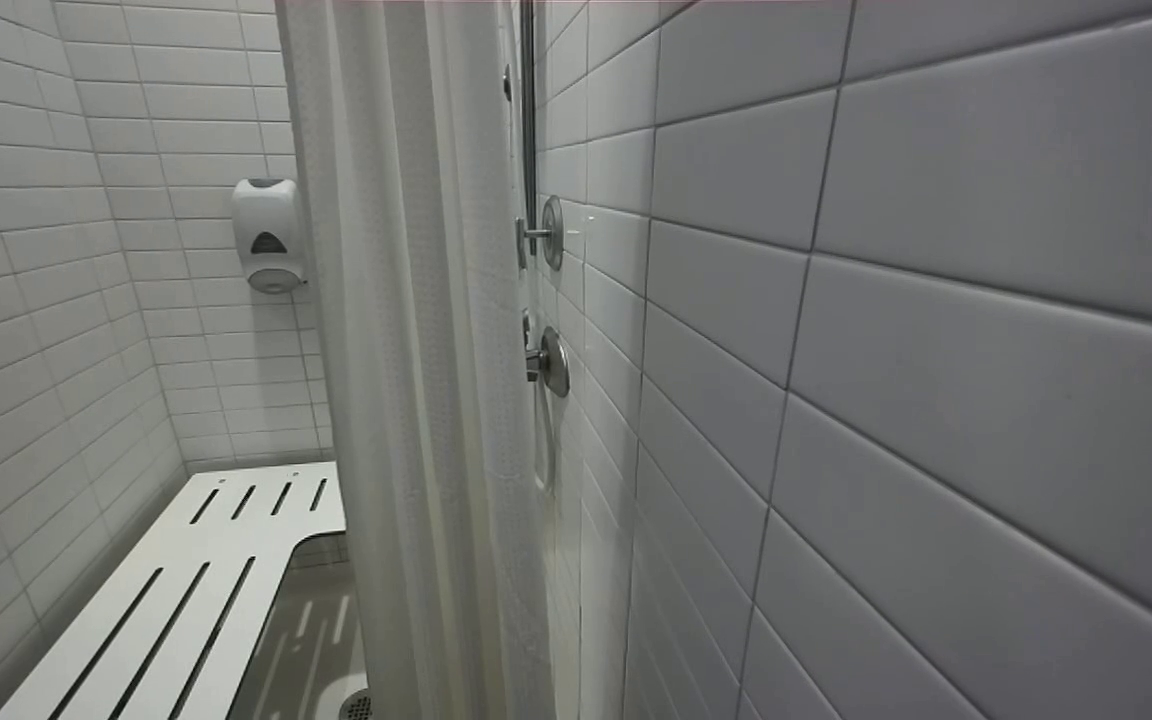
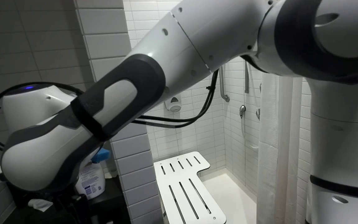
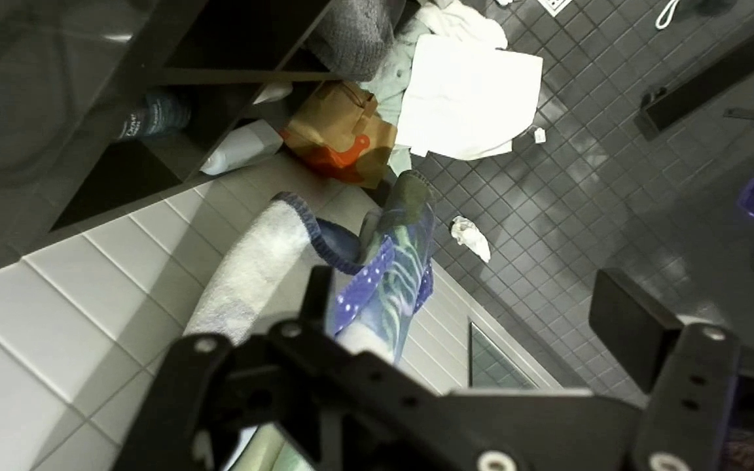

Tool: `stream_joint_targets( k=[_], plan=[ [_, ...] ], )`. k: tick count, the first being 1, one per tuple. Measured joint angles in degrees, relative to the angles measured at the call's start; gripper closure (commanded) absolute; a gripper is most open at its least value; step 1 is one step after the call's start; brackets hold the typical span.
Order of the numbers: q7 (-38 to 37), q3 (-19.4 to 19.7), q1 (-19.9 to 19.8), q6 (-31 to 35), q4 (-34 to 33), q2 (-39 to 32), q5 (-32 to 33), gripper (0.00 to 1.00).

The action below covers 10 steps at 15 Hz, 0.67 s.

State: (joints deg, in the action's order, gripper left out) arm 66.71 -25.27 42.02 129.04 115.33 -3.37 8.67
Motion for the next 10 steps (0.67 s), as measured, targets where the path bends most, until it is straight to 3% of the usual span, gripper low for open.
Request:
stream_joint_targets(
  k=[10],
  plan=[
    [0.04,0.35,-2.36,8.17,13.96,11.63,-8.31,0.00]
  ],
)
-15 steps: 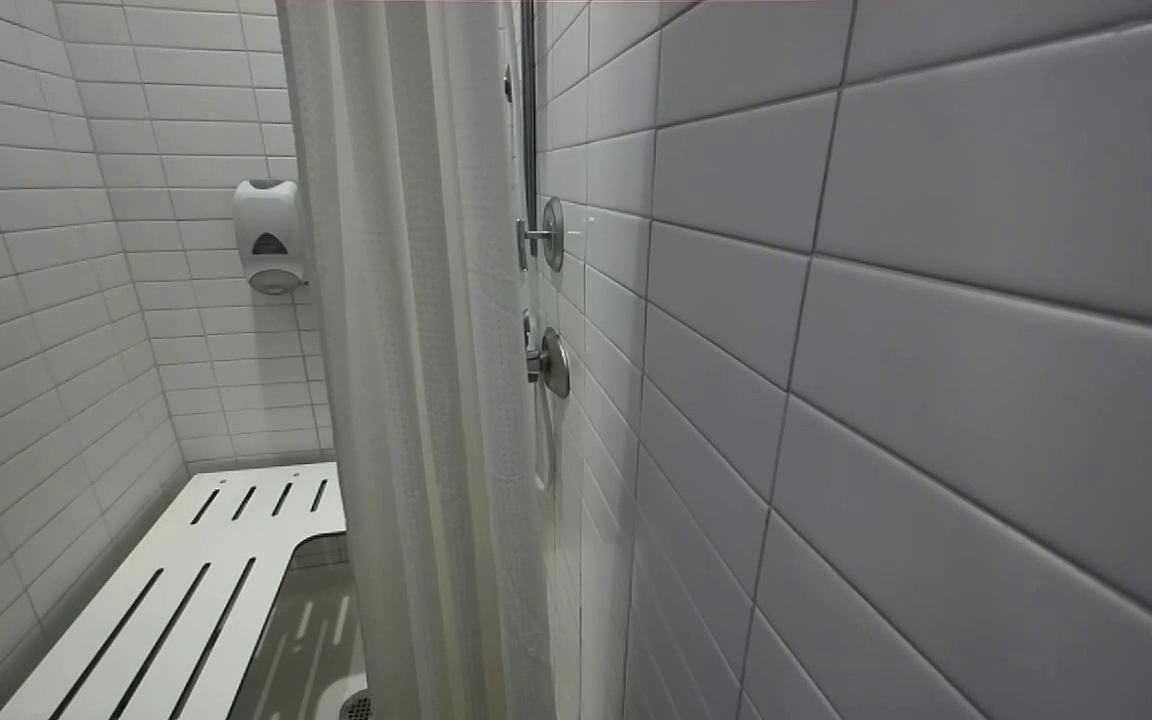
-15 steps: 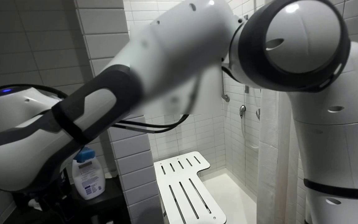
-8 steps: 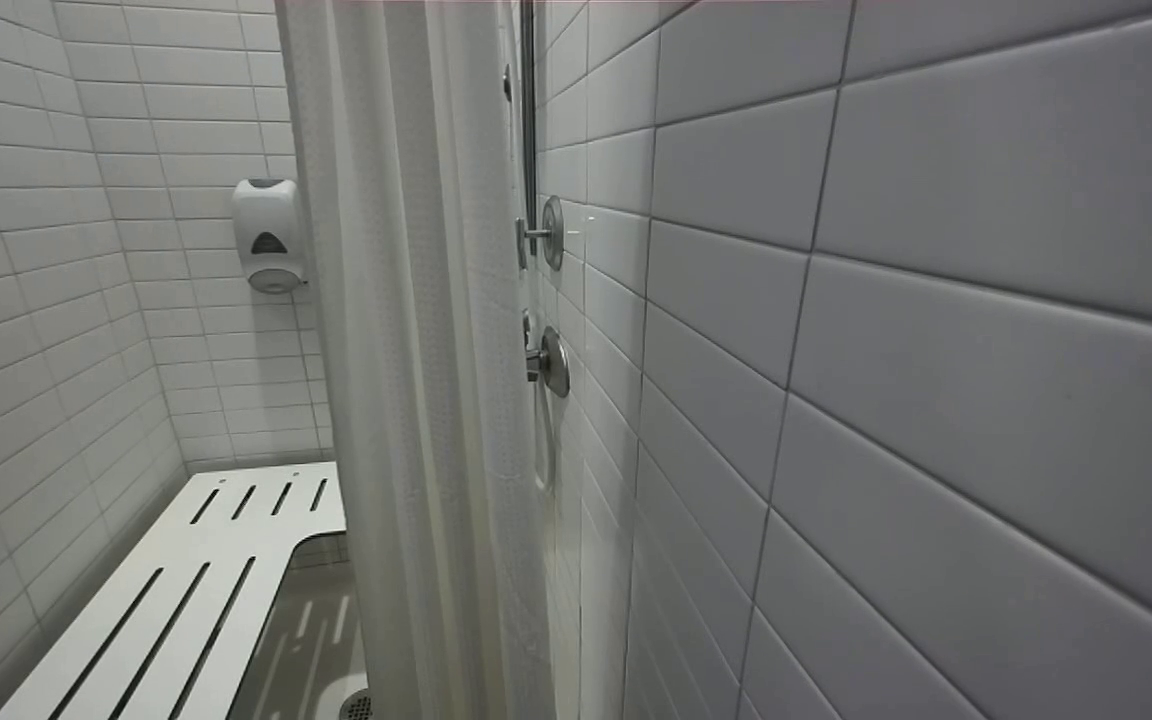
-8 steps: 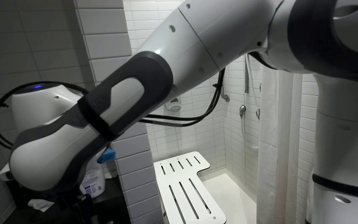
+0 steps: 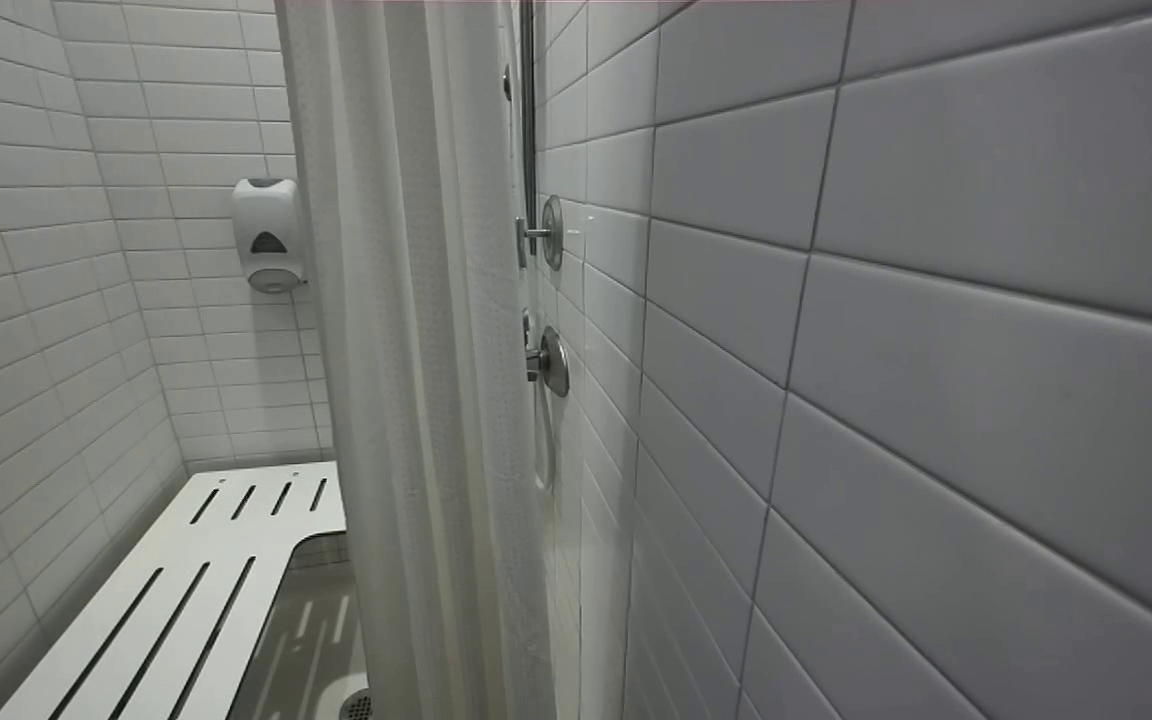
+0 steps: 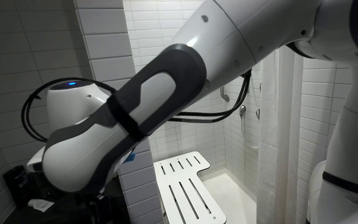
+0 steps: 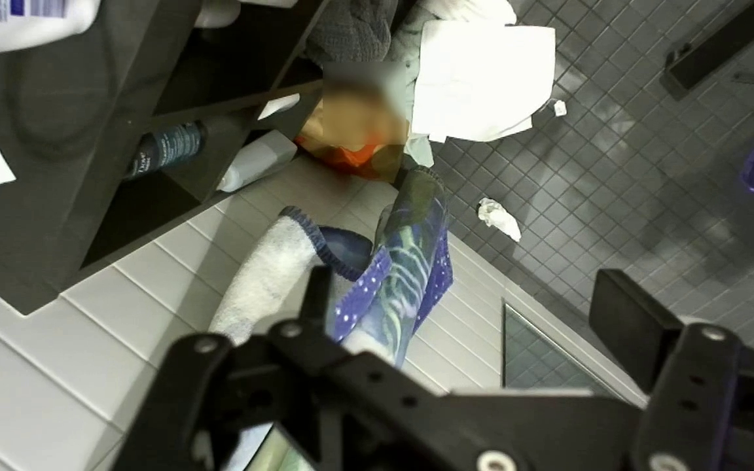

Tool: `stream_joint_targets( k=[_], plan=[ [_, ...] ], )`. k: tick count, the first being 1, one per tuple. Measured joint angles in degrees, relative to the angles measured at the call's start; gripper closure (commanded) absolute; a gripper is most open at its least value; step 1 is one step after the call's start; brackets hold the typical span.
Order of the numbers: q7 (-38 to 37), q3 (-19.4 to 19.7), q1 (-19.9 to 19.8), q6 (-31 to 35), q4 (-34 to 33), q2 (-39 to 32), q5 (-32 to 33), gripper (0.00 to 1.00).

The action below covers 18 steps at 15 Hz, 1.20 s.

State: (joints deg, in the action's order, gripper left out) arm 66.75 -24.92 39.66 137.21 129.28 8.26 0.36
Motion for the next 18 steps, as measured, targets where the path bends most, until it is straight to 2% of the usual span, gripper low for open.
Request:
stream_joint_targets(
  k=[9,18],
  plan=[
    [-5.12,1.07,0.86,2.33,9.49,10.67,-2.03,0.00],
    [-7.87,8.23,4.69,2.49,18.04,23.94,-1.65,0.00]
  ],
)
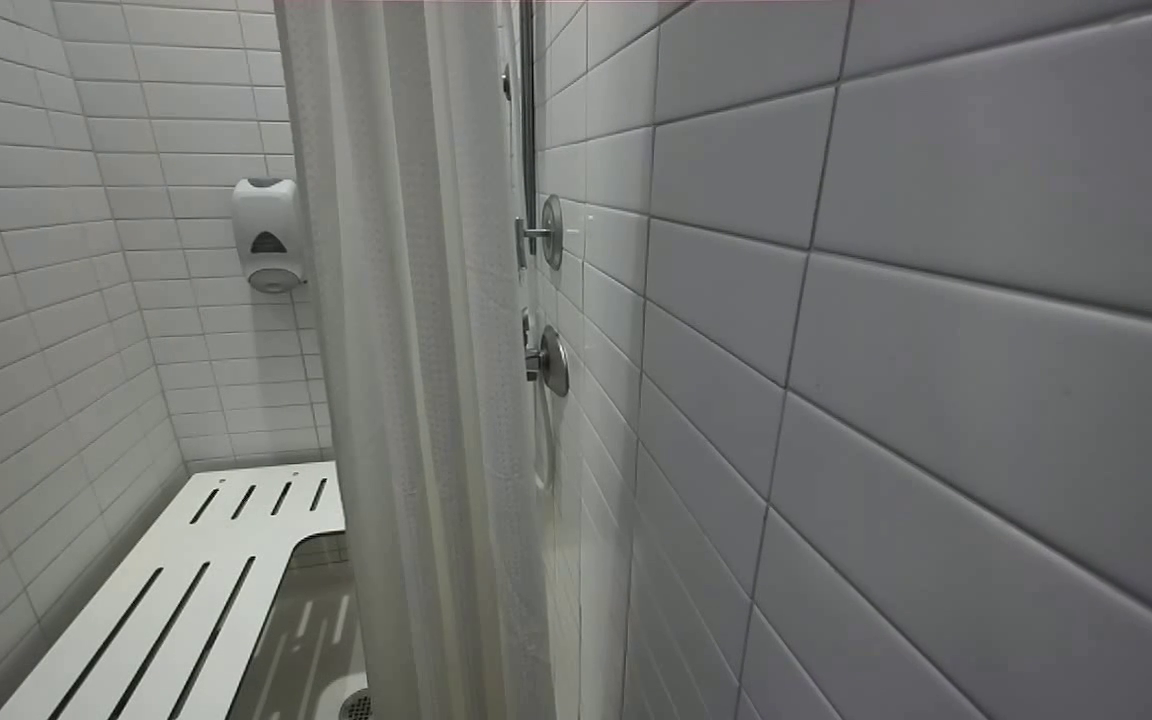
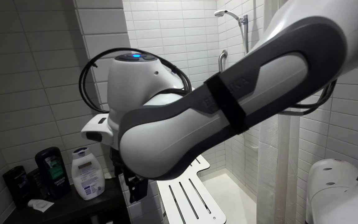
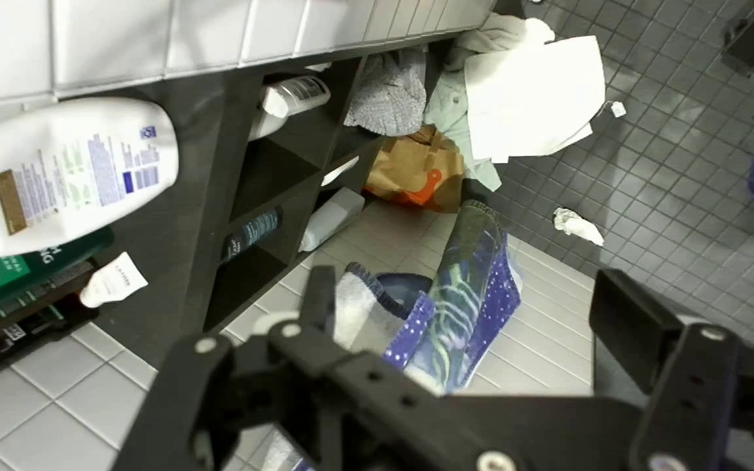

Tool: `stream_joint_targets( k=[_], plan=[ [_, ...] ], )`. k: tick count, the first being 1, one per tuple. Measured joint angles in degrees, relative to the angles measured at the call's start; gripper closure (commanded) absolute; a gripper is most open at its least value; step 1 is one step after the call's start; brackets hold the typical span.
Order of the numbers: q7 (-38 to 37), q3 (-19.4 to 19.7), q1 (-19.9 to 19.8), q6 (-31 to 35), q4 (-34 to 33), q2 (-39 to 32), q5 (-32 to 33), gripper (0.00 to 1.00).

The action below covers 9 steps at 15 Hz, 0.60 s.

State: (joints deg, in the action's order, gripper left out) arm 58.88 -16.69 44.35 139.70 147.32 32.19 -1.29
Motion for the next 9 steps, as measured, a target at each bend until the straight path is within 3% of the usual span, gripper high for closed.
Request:
stream_joint_targets(
  k=[9],
  plan=[
    [0.87,7.89,1.45,-9.33,5.77,17.31,3.20,0.00]
  ],
)
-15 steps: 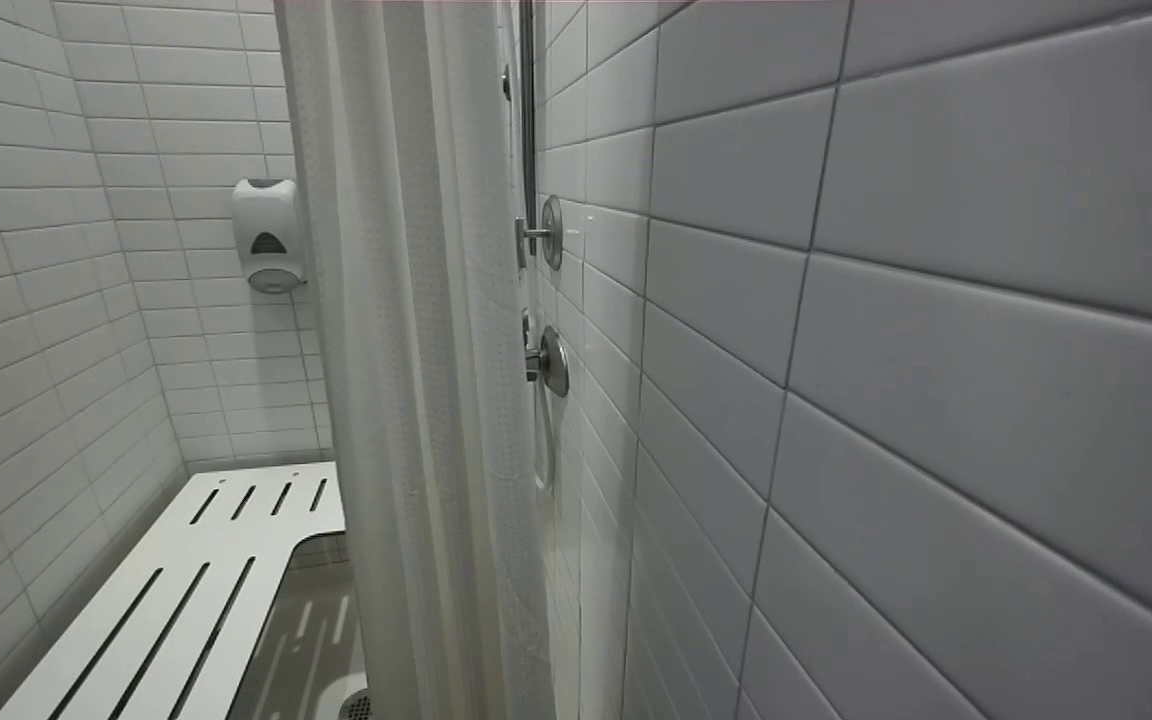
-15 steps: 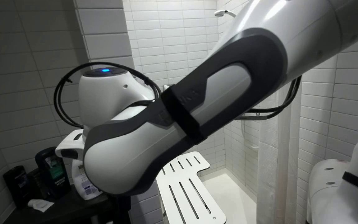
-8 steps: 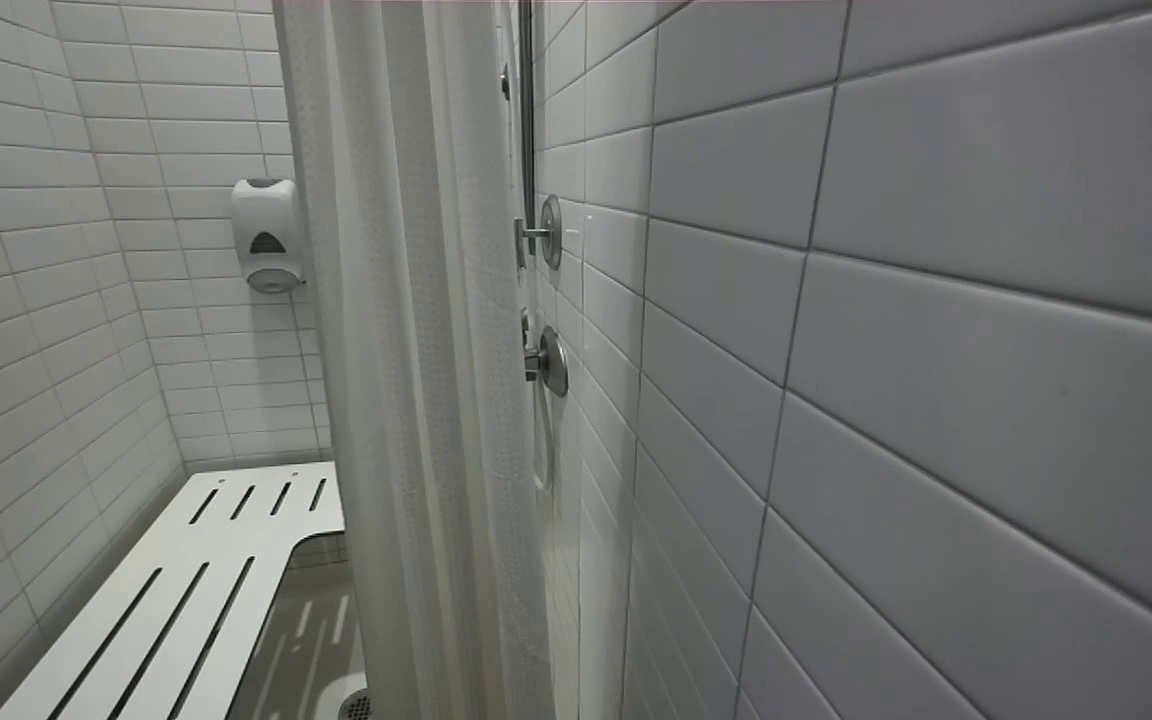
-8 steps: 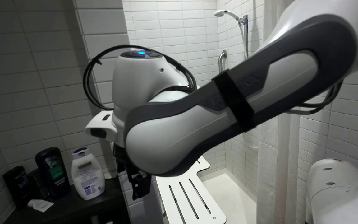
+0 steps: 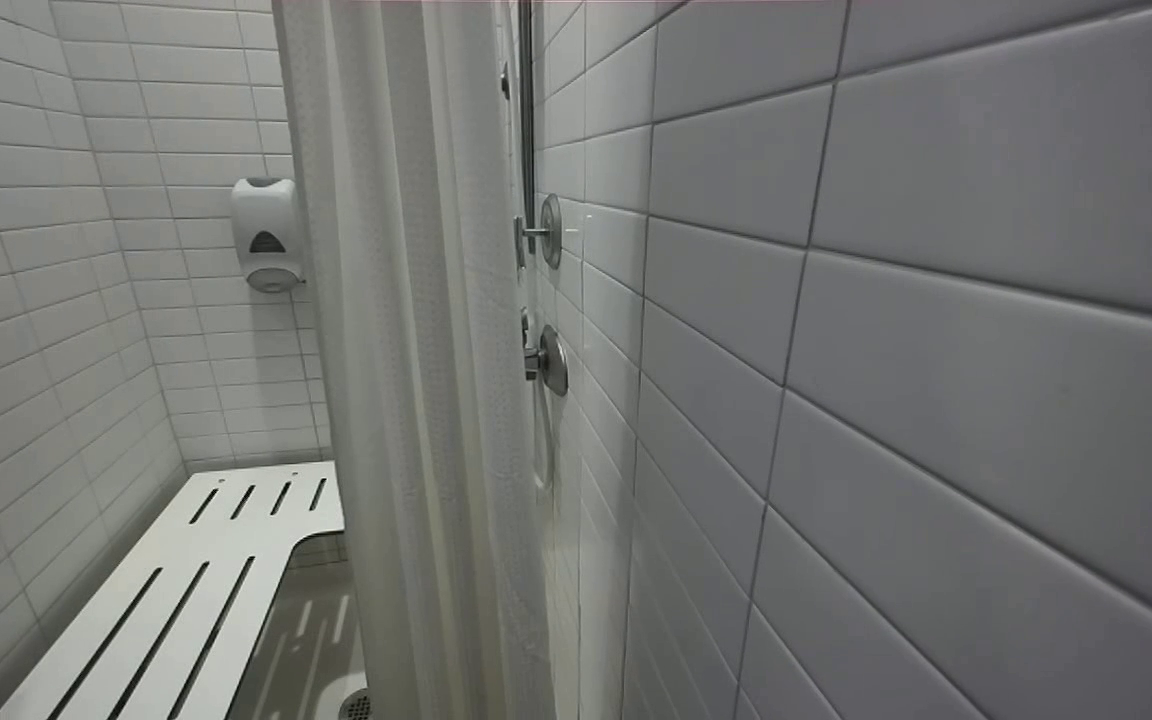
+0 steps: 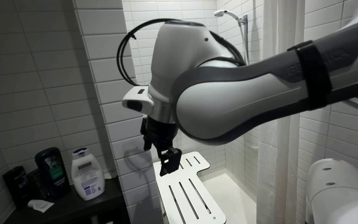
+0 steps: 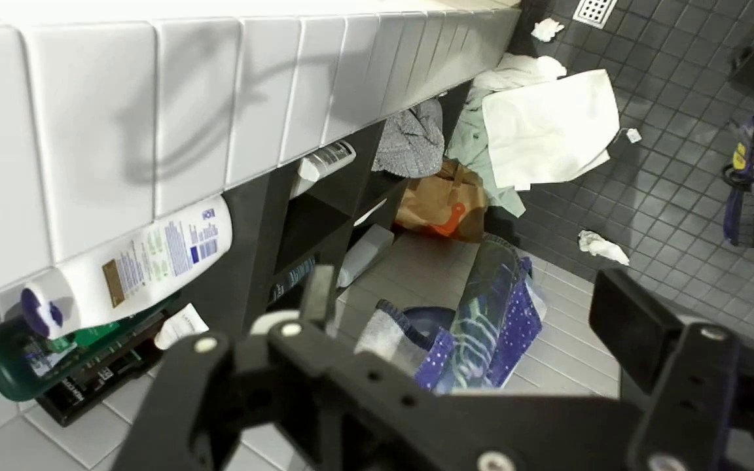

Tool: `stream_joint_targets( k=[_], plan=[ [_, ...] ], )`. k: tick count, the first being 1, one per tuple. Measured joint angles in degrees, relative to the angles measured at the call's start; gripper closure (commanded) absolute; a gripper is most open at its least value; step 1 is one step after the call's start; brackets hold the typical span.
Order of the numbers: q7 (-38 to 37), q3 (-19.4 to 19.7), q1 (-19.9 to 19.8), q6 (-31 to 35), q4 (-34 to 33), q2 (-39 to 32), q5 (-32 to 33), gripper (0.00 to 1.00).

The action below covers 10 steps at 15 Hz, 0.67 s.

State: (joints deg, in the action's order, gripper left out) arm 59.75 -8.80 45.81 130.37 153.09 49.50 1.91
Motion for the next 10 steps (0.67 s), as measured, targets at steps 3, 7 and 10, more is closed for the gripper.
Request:
stream_joint_targets(
  k=[3,7,10],
  plan=[
    [0.68,2.48,-0.21,-3.59,1.05,5.36,1.32,0.00],
    [2.40,5.54,-1.75,-6.86,1.41,10.61,3.59,0.00],
    [4.51,7.24,-4.04,-8.44,1.22,12.77,5.02,0.00]
  ],
)
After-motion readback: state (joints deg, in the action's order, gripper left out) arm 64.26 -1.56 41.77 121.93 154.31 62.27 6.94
